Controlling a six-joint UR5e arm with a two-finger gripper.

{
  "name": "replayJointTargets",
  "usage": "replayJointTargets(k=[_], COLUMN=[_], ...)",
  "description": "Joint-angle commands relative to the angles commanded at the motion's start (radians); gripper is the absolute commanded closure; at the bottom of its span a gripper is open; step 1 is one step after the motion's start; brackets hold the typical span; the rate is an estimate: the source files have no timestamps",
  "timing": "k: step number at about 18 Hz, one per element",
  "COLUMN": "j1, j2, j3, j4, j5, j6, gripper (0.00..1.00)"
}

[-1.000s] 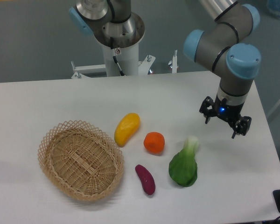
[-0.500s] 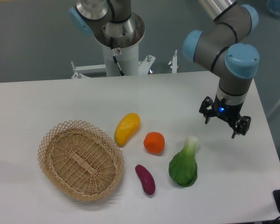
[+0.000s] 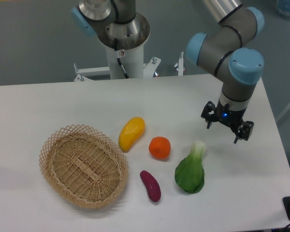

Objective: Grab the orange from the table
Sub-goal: 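Move the open gripper over the orange and lower it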

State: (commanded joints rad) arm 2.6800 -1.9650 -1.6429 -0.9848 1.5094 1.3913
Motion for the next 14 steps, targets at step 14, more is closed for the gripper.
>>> replayJointTargets(k=[14], j1=[-0.078], j2=[0.074], j3=[-0.208], j4=[0.120], j5=[-0.011], j6=[0.216], gripper=[0.00])
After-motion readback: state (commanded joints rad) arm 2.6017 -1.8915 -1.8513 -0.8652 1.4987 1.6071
